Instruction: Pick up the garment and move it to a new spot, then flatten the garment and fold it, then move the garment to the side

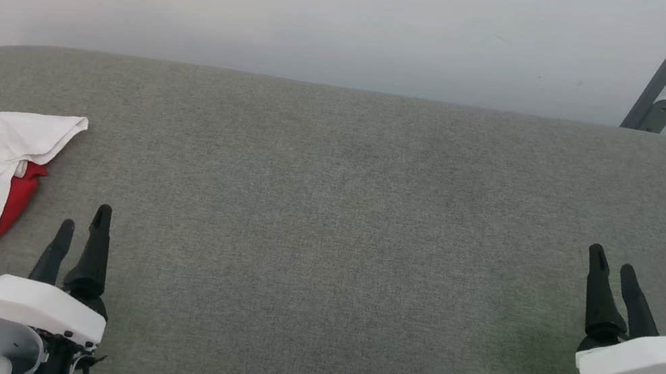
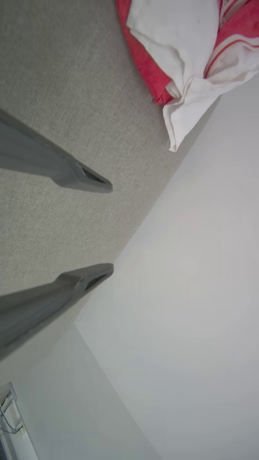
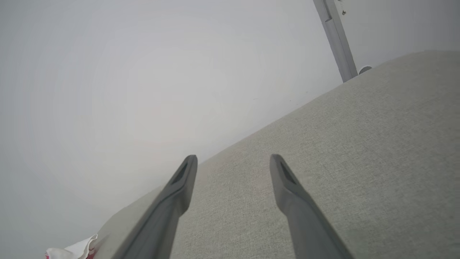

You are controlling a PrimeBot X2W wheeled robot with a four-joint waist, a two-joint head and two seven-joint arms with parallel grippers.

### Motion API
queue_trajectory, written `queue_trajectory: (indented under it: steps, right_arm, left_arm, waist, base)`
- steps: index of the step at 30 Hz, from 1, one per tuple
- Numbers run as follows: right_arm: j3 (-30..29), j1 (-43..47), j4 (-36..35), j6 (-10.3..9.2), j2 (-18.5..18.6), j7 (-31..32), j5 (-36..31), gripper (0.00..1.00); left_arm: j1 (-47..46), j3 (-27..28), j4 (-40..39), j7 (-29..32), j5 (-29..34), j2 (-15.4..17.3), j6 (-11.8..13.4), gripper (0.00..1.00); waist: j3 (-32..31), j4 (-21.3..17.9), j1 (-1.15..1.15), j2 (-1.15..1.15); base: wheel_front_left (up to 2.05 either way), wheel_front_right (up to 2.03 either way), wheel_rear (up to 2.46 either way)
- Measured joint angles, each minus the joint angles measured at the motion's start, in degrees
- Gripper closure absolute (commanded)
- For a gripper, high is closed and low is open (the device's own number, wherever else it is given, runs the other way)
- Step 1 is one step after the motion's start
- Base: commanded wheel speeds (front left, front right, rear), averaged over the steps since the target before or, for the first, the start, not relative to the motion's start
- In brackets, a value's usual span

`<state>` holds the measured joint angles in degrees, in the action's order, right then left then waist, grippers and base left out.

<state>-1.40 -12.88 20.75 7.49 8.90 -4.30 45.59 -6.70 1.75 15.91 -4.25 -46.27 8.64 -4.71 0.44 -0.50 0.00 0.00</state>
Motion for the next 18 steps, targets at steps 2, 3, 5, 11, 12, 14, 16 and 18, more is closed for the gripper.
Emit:
queue_trajectory:
  steps: [2, 3, 5, 11, 12, 14, 16, 18]
  right_arm:
    - [0.04, -0.12, -0.01, 0.0, 0.01, -0.27, -2.69, 0.0]
    - [0.07, -0.12, -0.01, 0.0, 0.0, -0.47, -3.89, 0.0]
    - [-0.02, -0.18, -0.03, 0.0, 0.0, -0.86, -6.22, 0.0]
    - [-0.22, -0.52, -0.02, 0.0, -0.07, -1.87, -12.67, 0.0]
    - [-0.25, -0.55, 0.01, 0.0, -0.09, -2.07, -13.67, 0.0]
    - [-0.49, -0.65, 0.05, 0.0, -0.2, -2.44, -15.81, 0.0]
    - [-0.89, -0.7, 0.19, 0.0, -0.43, -2.78, -17.72, 0.0]
    - [-1.19, -0.78, 0.29, 0.0, -0.7, -3.07, -19.84, 0.0]
  left_arm:
    - [0.08, -0.22, -0.15, -0.43, 1.63, 0.36, 0.02, 0.0]
    - [0.09, -0.41, -0.25, -0.69, 2.49, 0.44, 0.13, 0.0]
    - [0.1, -0.68, -0.31, -0.9, 4.27, 0.46, 0.16, 0.0]
    - [0.15, -1.44, 0.04, -2.03, 8.68, 0.98, 0.67, 0.0]
    - [0.15, -1.58, 0.18, -2.26, 9.28, 1.02, 0.68, 0.0]
    - [0.15, -1.8, 0.44, -2.42, 10.99, 1.19, 0.69, 0.0]
    - [0.15, -1.85, 0.63, -2.83, 12.05, 1.42, 0.82, 0.0]
    - [0.15, -1.93, 0.71, -3.19, 13.16, 1.63, 1.11, 0.0]
  waist:
    - [-0.02, -0.08, 0.0, 0.0]
    - [-0.04, -0.12, 0.0, 0.0]
    - [-0.08, -0.18, 0.0, 0.0]
    - [-0.14, -0.39, 0.0, 0.0]
    - [-0.14, -0.42, 0.0, 0.0]
    - [-0.11, -0.49, 0.0, 0.0]
    - [-0.05, -0.57, 0.0, 0.0]
    - [-0.02, -0.62, 0.0, 0.0]
  base:
    - [0.0, 0.0, 0.0]
    - [0.0, 0.0, 0.0]
    - [0.0, 0.0, 0.0]
    - [0.0, 0.0, 0.0]
    - [0.0, 0.0, 0.0]
    - [0.0, 0.0, 0.0]
    - [0.0, 0.0, 0.0]
    - [0.0, 0.0, 0.0]
